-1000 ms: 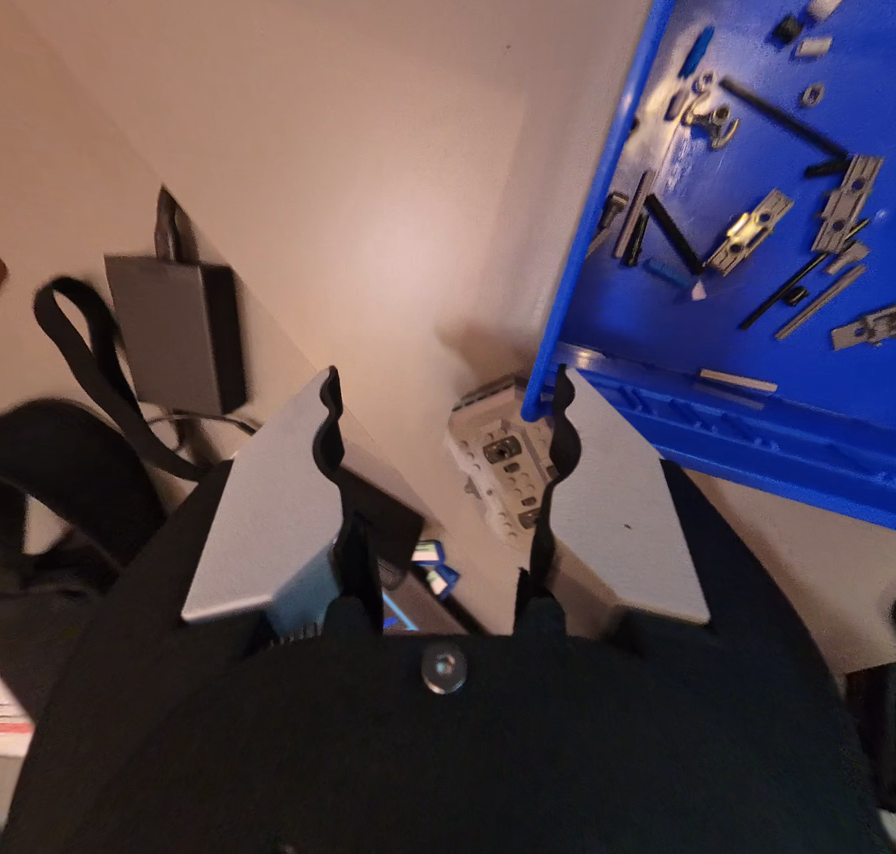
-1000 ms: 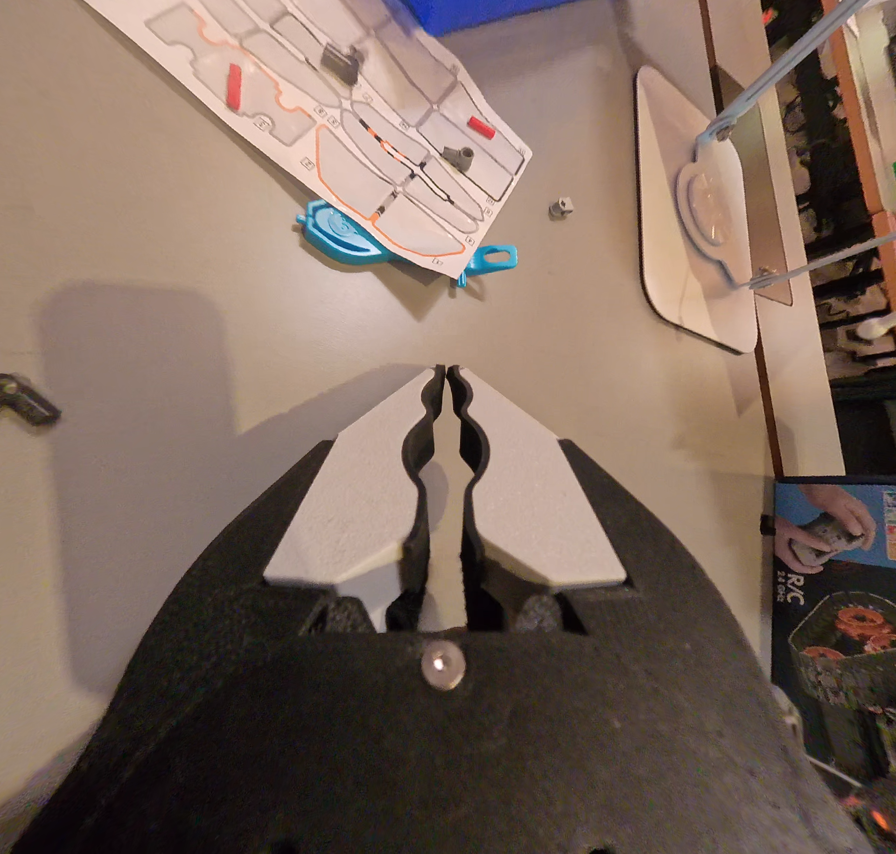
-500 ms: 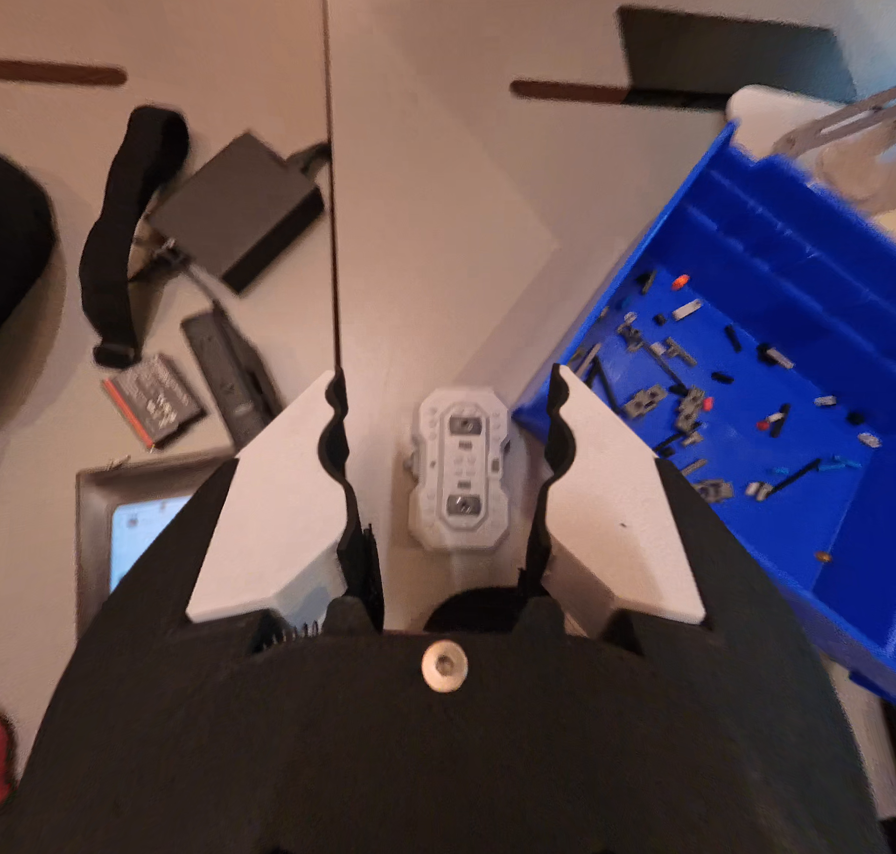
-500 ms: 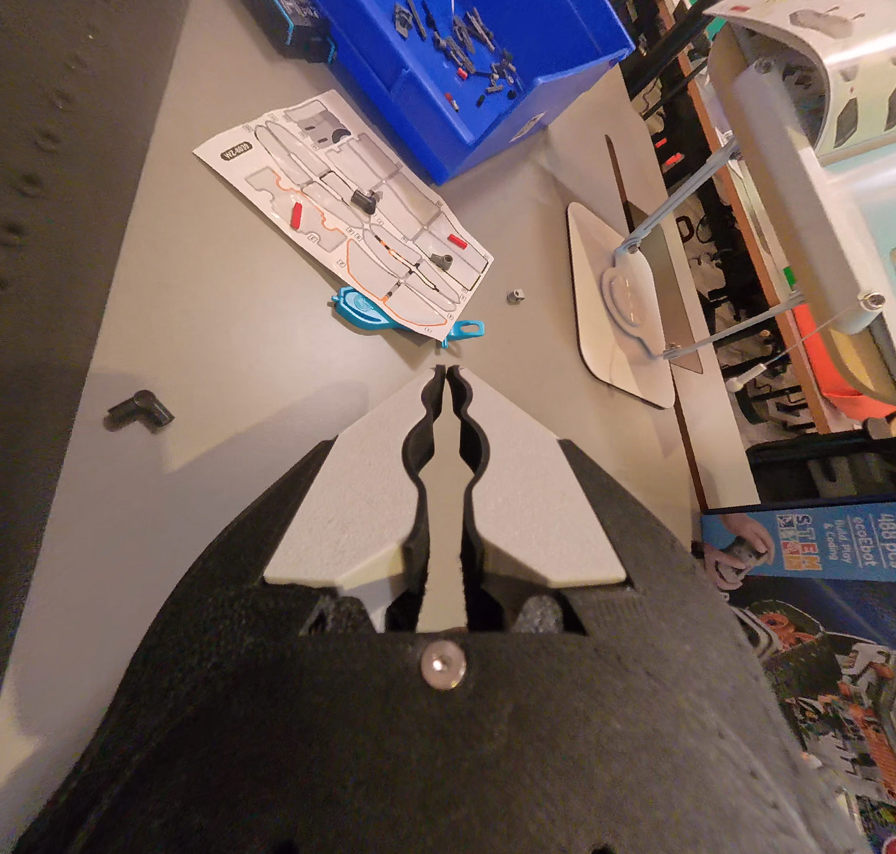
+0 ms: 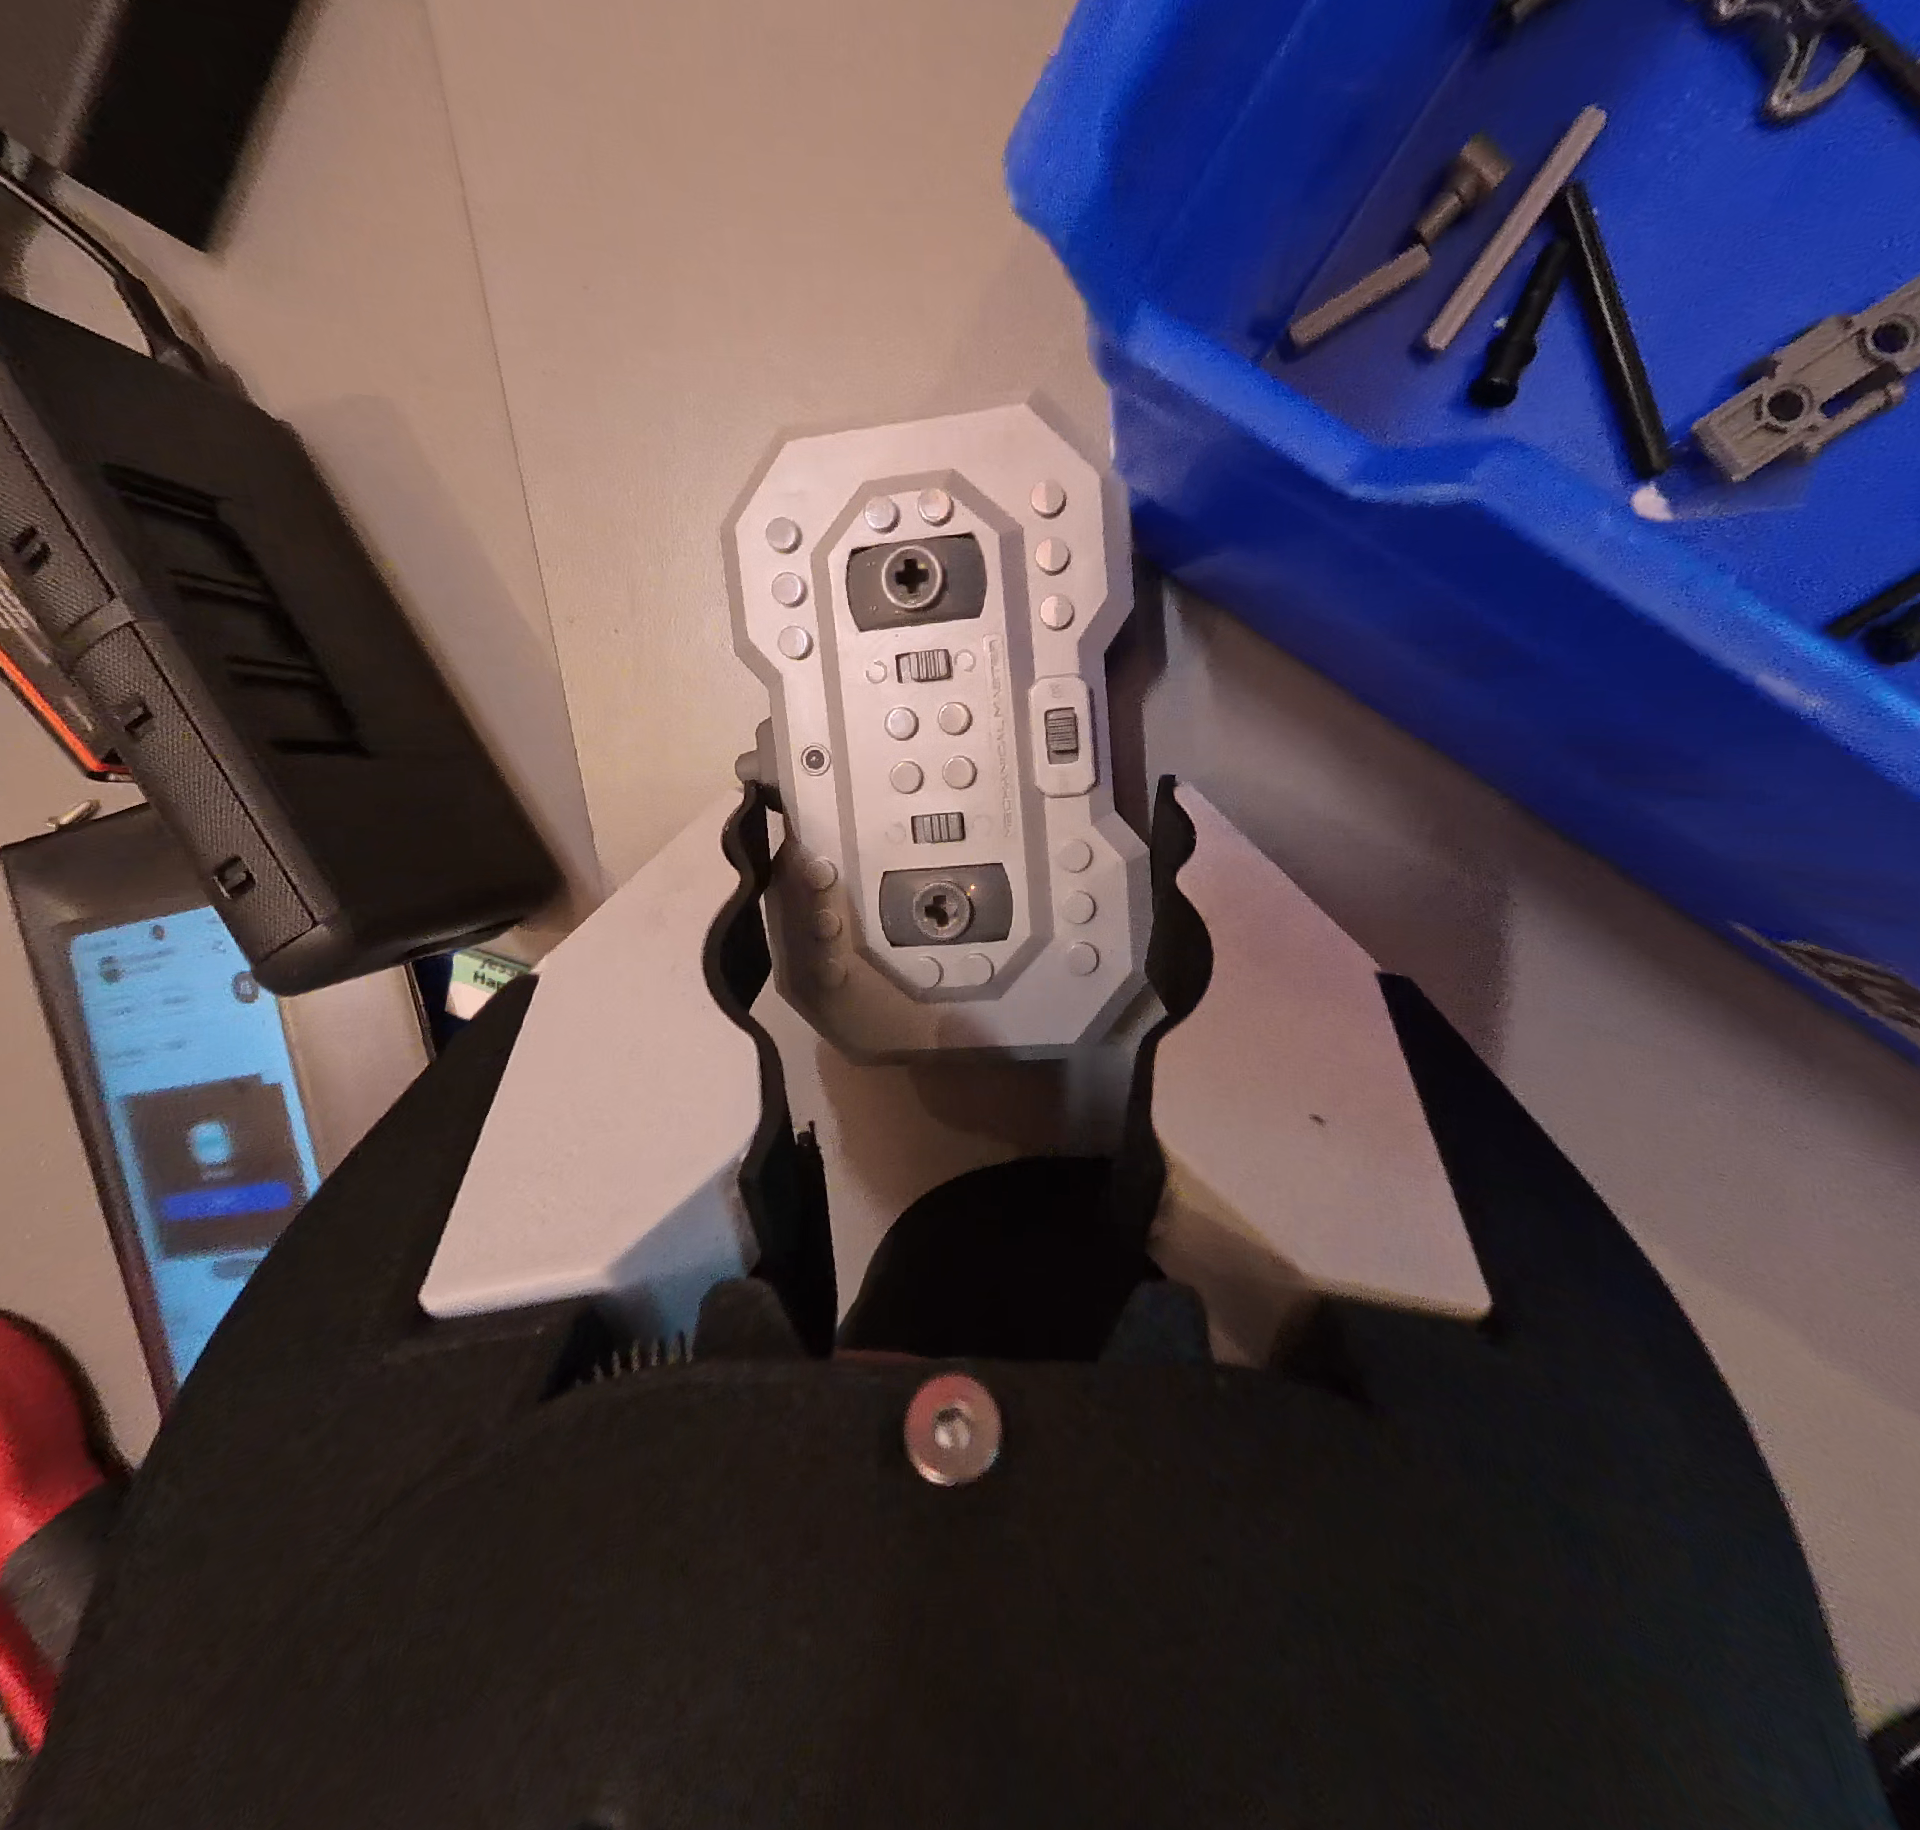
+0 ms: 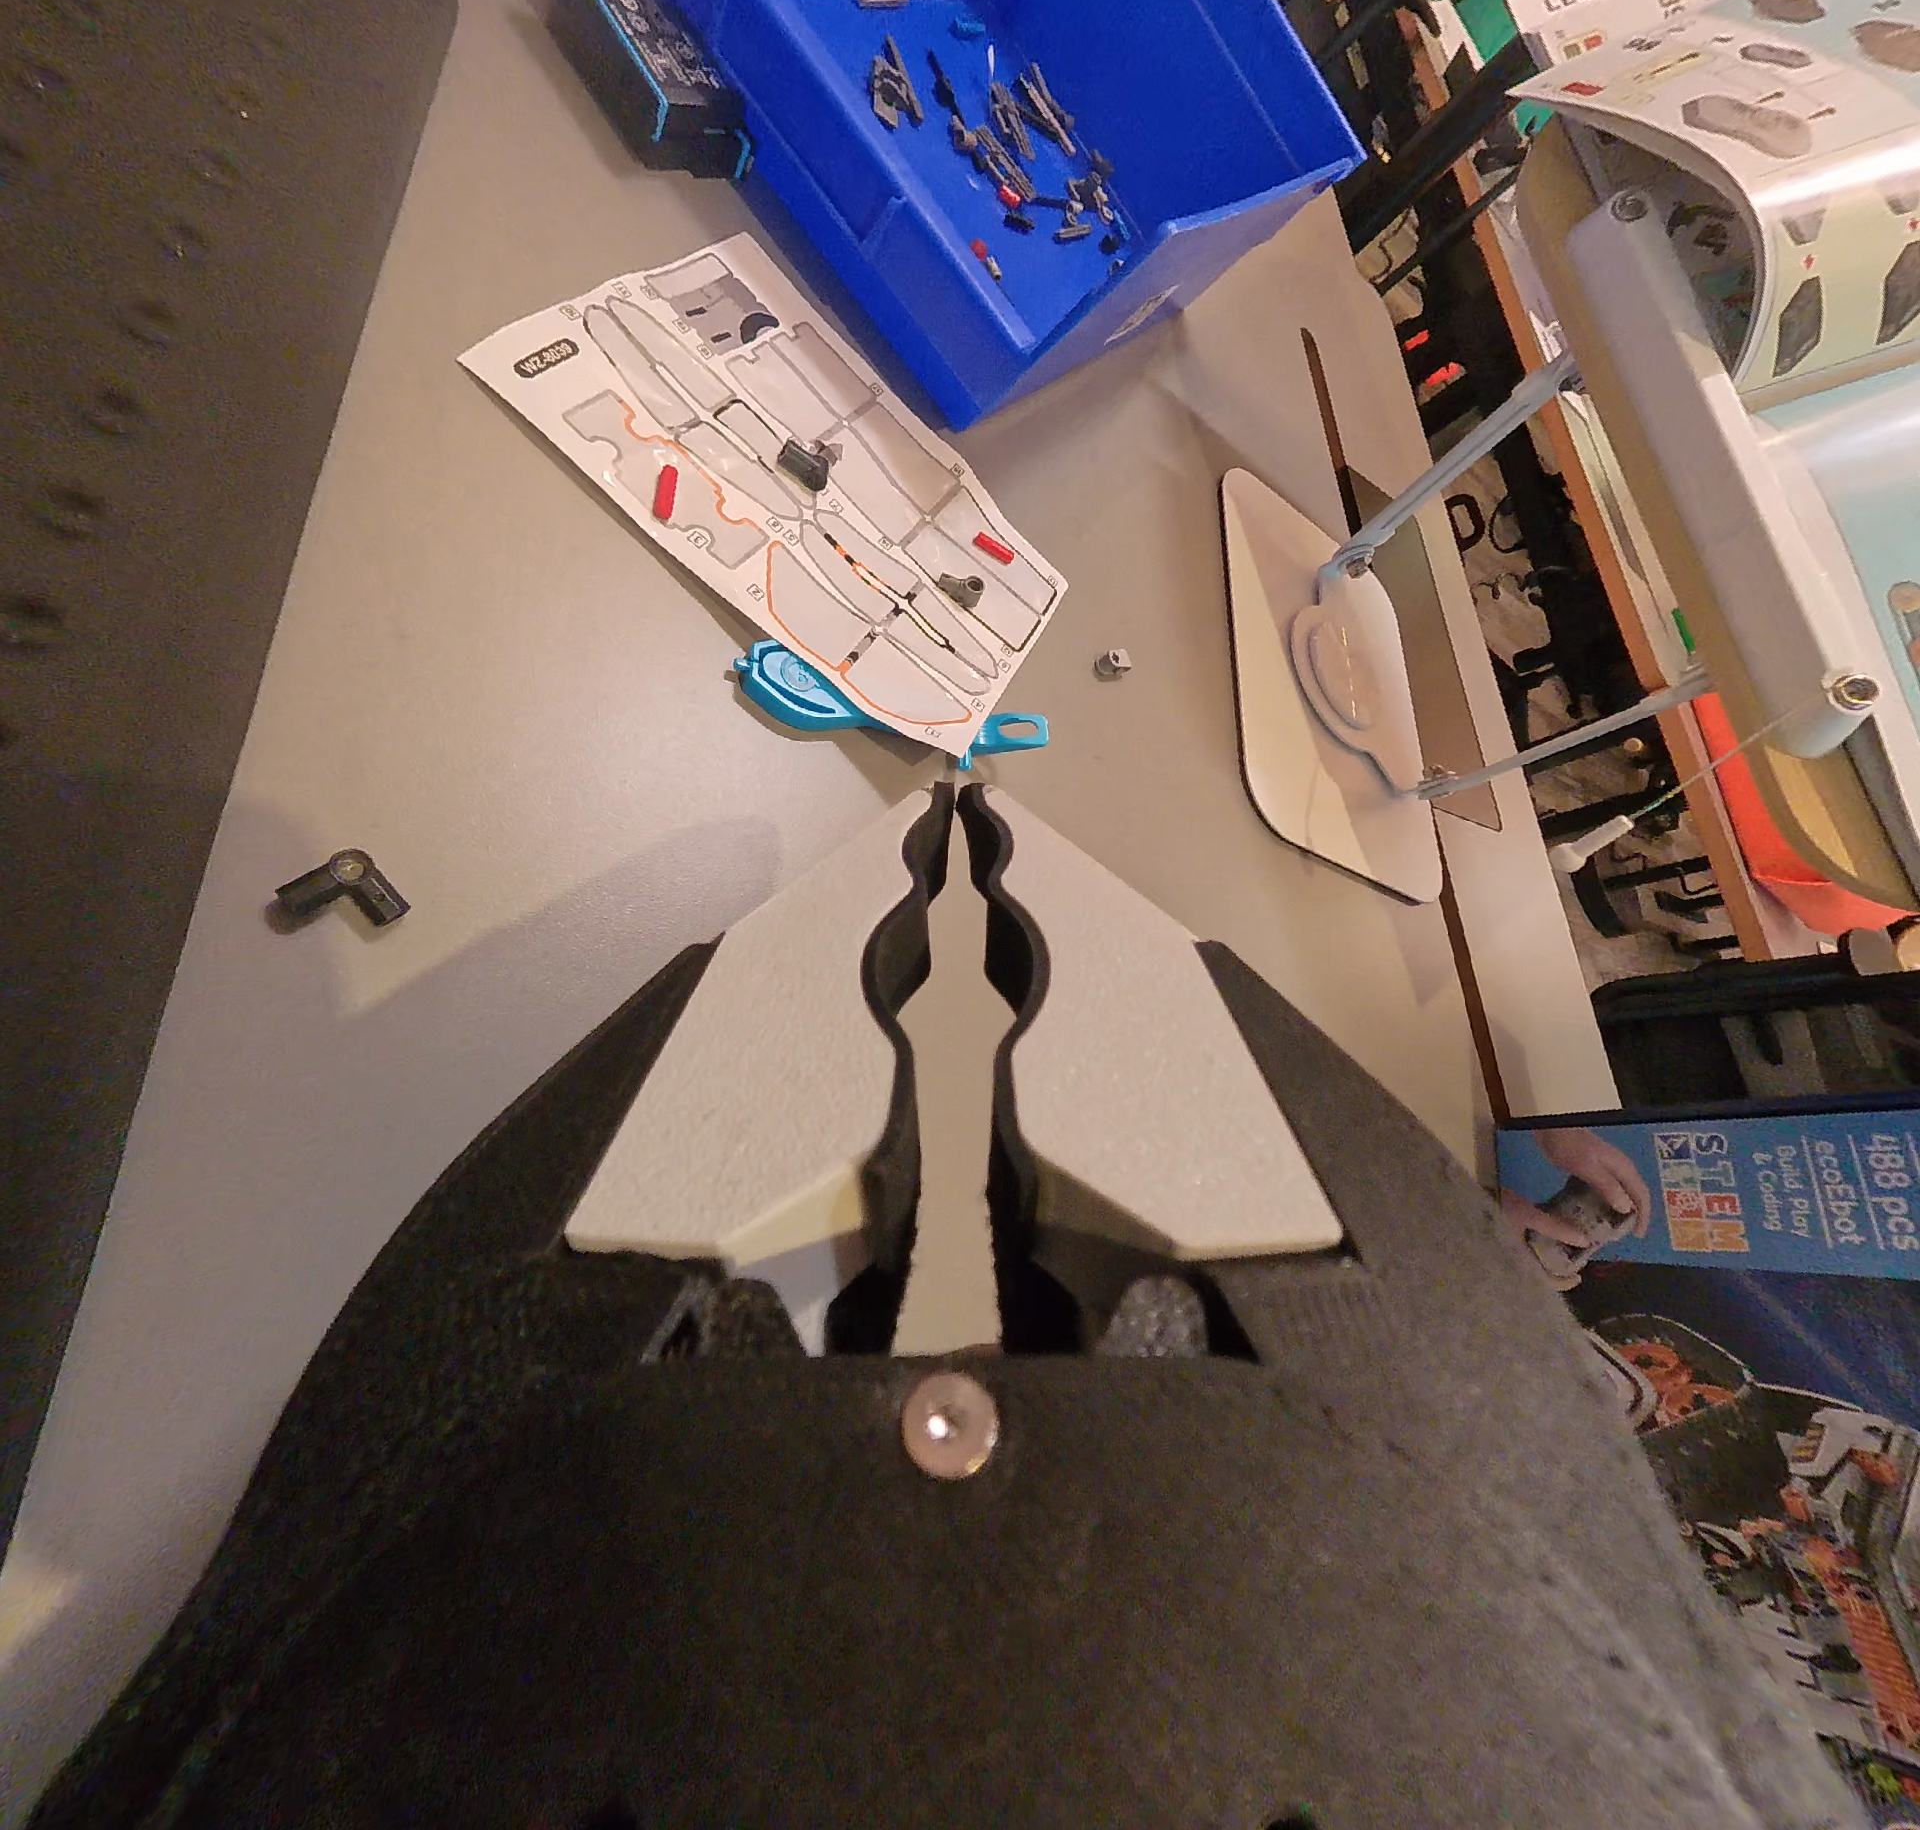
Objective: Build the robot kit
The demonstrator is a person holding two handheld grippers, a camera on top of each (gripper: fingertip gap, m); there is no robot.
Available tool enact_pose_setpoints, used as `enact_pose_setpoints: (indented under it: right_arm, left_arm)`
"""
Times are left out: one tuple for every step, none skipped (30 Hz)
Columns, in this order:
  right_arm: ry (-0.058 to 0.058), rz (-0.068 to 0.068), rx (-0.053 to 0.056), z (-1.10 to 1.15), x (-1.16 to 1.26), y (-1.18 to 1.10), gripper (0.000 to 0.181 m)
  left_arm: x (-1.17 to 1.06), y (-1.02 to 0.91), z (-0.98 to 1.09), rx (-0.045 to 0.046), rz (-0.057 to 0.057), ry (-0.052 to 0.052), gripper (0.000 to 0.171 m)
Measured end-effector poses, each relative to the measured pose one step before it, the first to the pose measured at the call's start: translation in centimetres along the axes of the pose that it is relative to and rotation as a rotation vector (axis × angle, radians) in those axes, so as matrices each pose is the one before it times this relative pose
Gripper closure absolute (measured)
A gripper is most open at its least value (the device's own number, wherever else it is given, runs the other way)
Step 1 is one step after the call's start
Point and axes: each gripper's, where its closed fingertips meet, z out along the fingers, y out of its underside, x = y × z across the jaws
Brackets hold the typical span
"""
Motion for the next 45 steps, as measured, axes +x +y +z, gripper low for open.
enact_pose_setpoints:
  right_arm:
    - [-0.0026,-0.0003,-0.0002,0.024,-0.065,0.019,0.181]
    - [-0.001,-0.0019,-0.0007,0.011,-0.041,0.009,0.181]
    - [0.0,-0.0023,-0.0013,-0.007,-0.029,-0.008,0.181]
    - [0.0021,-0.0026,-0.0002,-0.034,0.01,-0.021,0.181]
    - [0.003,-0.0009,0.0009,-0.06,0.05,-0.023,0.181]
    - [0.0014,0.0012,0.0011,-0.052,0.036,-0.01,0.181]
    - [0.0013,0.0012,0.001,-0.037,0.039,-0.003,0.181]
    - [0.0006,0.001,0.0007,-0.004,0.023,0.0,0.181]
    - [-0.0007,0.0006,-0.0007,0.007,0.004,0.032,0.181]
    - [-0.0002,-0.0004,-0.002,0.03,0.003,0.044,0.181]
    - [-0.0001,-0.0003,-0.0018,0.007,-0.001,0.039,0.181]
    - [0.0002,-0.0005,-0.001,-0.009,-0.001,0.009,0.181]
    - [0.0013,-0.0009,-0.0004,-0.029,0.012,-0.002,0.181]
    - [0.0019,-0.0005,0.001,-0.036,0.028,-0.046,0.181]
    - [0.0016,-0.0007,0.0014,-0.033,0.023,-0.052,0.181]
    - [0.0017,-0.0009,-0.0006,-0.034,0.022,-0.023,0.181]
    - [0.0017,0.0,-0.0019,-0.02,0.044,0.019,0.181]
    - [0.0015,0.0006,-0.0015,-0.024,0.043,0.024,0.181]
    - [0.0012,0.0006,-0.0002,-0.034,0.03,0.011,0.181]
    - [0.0023,0.0013,-0.0007,-0.041,0.067,-0.002,0.181]
    - [0.0025,0.0009,0.0002,-0.055,0.074,-0.027,0.181]
    - [0.0011,-0.0001,0.003,-0.075,0.033,-0.079,0.181]
    - [0.0011,-0.0003,0.0034,-0.097,0.021,-0.11,0.18]
    - [0.0027,-0.0016,0.0021,-0.096,0.039,-0.095,0.18]
    - [0.0045,-0.0011,-0.0003,-0.106,0.077,-0.069,0.18]
    - [0.0042,-0.0009,0.0004,-0.107,0.078,-0.068,0.18]
    - [0.0044,-0.0002,0.0014,-0.104,0.093,-0.066,0.18]
    - [0.007,0.002,-0.0007,-0.083,0.148,-0.03,0.18]
    - [0.0066,0.0042,-0.0041,-0.073,0.177,0.039,0.181]
    - [0.0079,0.0039,-0.0038,-0.065,0.2,0.064,0.181]
    - [0.0085,0.0079,-0.0036,-0.07,0.248,0.096,0.181]
    - [0.0106,0.0178,-0.0069,-0.07,0.356,0.169,0.181]
    - [0.0057,0.0236,-0.0083,-0.044,0.339,0.255,0.18]
    - [0.0022,0.0319,-0.0127,0.006,0.361,0.389,0.18]
    - [0.0061,0.0332,-0.0115,0.015,0.427,0.439,0.179]
    - [0.0036,0.0293,-0.0096,-0.029,0.368,0.445,0.179]
    - [0.0001,0.0266,-0.0115,-0.063,0.307,0.457,0.179]
    - [0.0185,0.0254,-0.0062,-0.119,0.563,0.342,0.179]
    - [0.018,0.0237,-0.0011,-0.179,0.547,0.184,0.179]
    - [0.0138,0.0245,0.0039,-0.196,0.509,0.032,0.179]
    - [0.0177,0.0277,0.0085,-0.196,0.578,-0.056,0.18]
    - [0.0066,0.0225,0.0148,-0.193,0.363,-0.13,0.18]
    - [-0.0027,0.0179,0.0145,-0.146,0.155,-0.102,0.18]
    - [0.0018,0.0191,0.0041,-0.069,0.203,0.029,0.18]
    - [0.0034,0.0144,-0.0021,0.016,0.198,0.088,0.181]
  left_arm:
    - [0.024,-0.226,0.078,0.0145,-0.0109,-0.0034,0.1]
    - [-0.021,-0.234,0.091,0.01791,-0.0042,-0.0039,0.101]
    - [-0.014,-0.154,0.047,0.01408,-0.0027,-0.004,0.101]
    - [-0.046,-0.062,-0.038,0.00833,0.0006,-0.0063,0.101]
    - [-0.129,-0.138,-0.135,0.01289,0.003,-0.013,0.101]
    - [-0.131,-0.191,-0.173,0.01348,-0.0041,-0.0102,0.101]
    - [-0.036,-0.143,-0.187,0.01104,-0.0061,0.0002,0.101]
    - [-0.107,-0.25,-0.255,0.01649,-0.0035,-0.0044,0.101]
    - [-0.224,-0.314,-0.335,0.01864,-0.0061,-0.0111,0.101]
    - [-0.225,-0.221,-0.362,0.00962,-0.0102,-0.0076,0.101]
    - [-0.232,-0.304,-0.385,0.01463,-0.0027,-0.0091,0.102]
    - [-0.091,-0.359,-0.399,0.01797,-0.0064,-0.0013,0.102]
    - [-0.063,-0.32,-0.401,0.0154,-0.0113,0.0017,0.101]
    - [-0.175,-0.314,-0.476,0.01439,-0.005,-0.0089,0.101]
    - [-0.22,-0.368,-0.597,0.01503,0.0019,-0.0165,0.101]
    - [-0.093,-0.418,-0.719,0.01569,0.0044,-0.0119,0.101]
    - [-0.237,-0.356,-0.84,0.00822,0.0026,-0.0225,0.101]
    - [-0.462,-0.316,-0.973,0.00405,0.0194,-0.0425,0.101]
    - [-0.273,-0.52,-1.155,0.01346,0.0134,-0.0287,0.101]
    - [-0.137,-0.583,-1.236,0.01645,0.0009,-0.0118,0.101]
    - [-0.234,-0.55,-1.166,0.01557,0.0024,-0.0128,0.101]
    - [-0.291,-0.541,-1.078,0.0166,0.0036,-0.0128,0.101]
    - [-0.21,-0.542,-1.027,0.01884,0.0022,-0.006,0.101]
    - [-0.139,-0.596,-0.991,0.02149,-0.0029,-0.0048,0.101]
    - [-0.087,-0.585,-0.989,0.01905,0.0011,-0.0124,0.101]
    - [0.295,-0.639,-1.048,0.01758,0.0172,-0.0085,0.101]
    - [0.818,-0.883,-1.15,0.02522,0.0234,0.002,0.101]
    - [1.337,-1.176,-1.156,0.03534,0.0249,0.0166,0.101]
    - [1.714,-1.308,-1.039,0.03617,0.0284,0.0269,0.101]
    - [2.059,-1.516,-0.929,0.04314,0.0234,0.0392,0.101]
    - [2.539,-1.701,-0.698,0.05052,0.0156,0.0571,0.101]
    - [3.077,-1.555,-0.313,0.04133,0.0221,0.0699,0.101]
    - [3.428,-1.105,0.115,0.01366,0.0441,0.0726,0.101]
    - [3.387,-1.061,0.427,0.01099,0.053,0.0603,0.101]
    - [3.52,-1.158,0.727,0.01873,0.0442,0.0666,0.101]
    - [3.729,-0.806,1.037,0.00295,0.0445,0.0855,0.101]
    - [3.437,-0.672,1.307,-0.00027,0.0405,0.0762,0.101]
    - [3.152,-0.787,1.501,0.01022,0.0287,0.0681,0.101]
    - [3.216,-0.431,1.674,-0.00495,0.0341,0.0813,0.101]
    - [2.935,-0.144,1.835,-0.01674,0.033,0.0788,0.101]
    - [2.451,-0.153,1.837,-0.01225,0.0251,0.0663,0.101]
    - [2.114,-0.145,1.781,-0.00751,0.022,0.0573,0.101]
    - [1.971,0.08,1.762,-0.01736,0.0258,0.0578,0.102]
    - [1.55,0.371,1.676,-0.03506,0.0306,0.0435,0.101]
    - [0.935,0.185,1.518,-0.02287,0.0244,0.0163,0.101]
